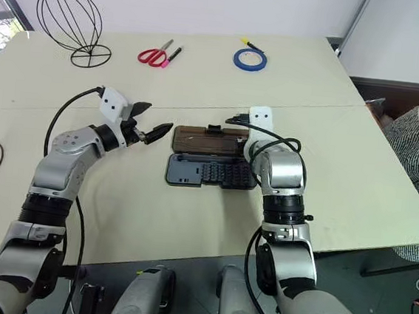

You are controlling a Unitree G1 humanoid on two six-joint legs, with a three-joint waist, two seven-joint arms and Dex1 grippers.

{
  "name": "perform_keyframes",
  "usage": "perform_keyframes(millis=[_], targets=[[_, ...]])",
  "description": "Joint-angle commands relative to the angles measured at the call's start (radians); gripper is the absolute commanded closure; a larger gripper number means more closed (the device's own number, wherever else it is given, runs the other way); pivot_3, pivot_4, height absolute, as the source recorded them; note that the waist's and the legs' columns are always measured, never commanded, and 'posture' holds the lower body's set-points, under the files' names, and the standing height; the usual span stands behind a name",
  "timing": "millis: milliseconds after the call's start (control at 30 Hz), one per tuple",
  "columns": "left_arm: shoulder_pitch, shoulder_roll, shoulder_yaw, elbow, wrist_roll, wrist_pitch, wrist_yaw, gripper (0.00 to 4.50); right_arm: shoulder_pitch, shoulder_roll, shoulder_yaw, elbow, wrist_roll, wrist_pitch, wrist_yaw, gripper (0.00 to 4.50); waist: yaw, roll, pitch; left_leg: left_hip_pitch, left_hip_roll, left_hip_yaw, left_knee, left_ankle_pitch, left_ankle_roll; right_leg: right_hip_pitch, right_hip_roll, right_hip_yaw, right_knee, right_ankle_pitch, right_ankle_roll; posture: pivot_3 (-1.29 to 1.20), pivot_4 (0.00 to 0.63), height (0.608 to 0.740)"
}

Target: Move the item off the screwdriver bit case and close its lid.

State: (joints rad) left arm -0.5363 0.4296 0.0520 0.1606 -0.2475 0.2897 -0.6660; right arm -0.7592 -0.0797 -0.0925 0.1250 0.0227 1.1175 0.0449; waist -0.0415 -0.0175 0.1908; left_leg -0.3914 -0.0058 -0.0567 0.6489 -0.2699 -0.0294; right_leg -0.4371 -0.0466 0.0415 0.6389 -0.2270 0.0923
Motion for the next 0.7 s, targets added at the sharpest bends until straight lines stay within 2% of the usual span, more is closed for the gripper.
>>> perform_keyframes(millis=[33, 367, 700], targets=[[-0.017, 0.009, 0.008, -0.012, 0.005, -0.026, 0.002, 0.00, 0.016, 0.001, 0.014, -0.039, 0.006, 0.011, -0.002, 4.46, -0.001, 0.000, 0.000, 0.000, 0.000, 0.000, 0.000, 0.000, 0.000, 0.000, 0.000, 0.000, 0.000, 0.000, 0.000, 0.00, 0.150, 0.740], [-0.035, 0.008, 0.003, 0.013, 0.011, -0.039, -0.004, 0.00, 0.047, 0.014, 0.027, -0.135, 0.010, 0.092, -0.013, 4.46, -0.002, 0.000, 0.000, 0.000, 0.001, 0.000, -0.001, 0.000, 0.000, -0.001, 0.001, 0.000, 0.000, 0.000, 0.000, 0.00, 0.150, 0.740], [-0.043, -0.006, -0.006, 0.020, 0.019, -0.040, -0.007, 0.00, 0.005, 0.120, -0.002, -0.360, 0.010, 0.385, -0.063, 4.46, -0.002, 0.000, 0.000, 0.000, 0.001, 0.000, -0.001, 0.000, 0.000, -0.002, 0.001, 0.000, 0.000, 0.000, 0.000, 0.00, 0.150, 0.740]])
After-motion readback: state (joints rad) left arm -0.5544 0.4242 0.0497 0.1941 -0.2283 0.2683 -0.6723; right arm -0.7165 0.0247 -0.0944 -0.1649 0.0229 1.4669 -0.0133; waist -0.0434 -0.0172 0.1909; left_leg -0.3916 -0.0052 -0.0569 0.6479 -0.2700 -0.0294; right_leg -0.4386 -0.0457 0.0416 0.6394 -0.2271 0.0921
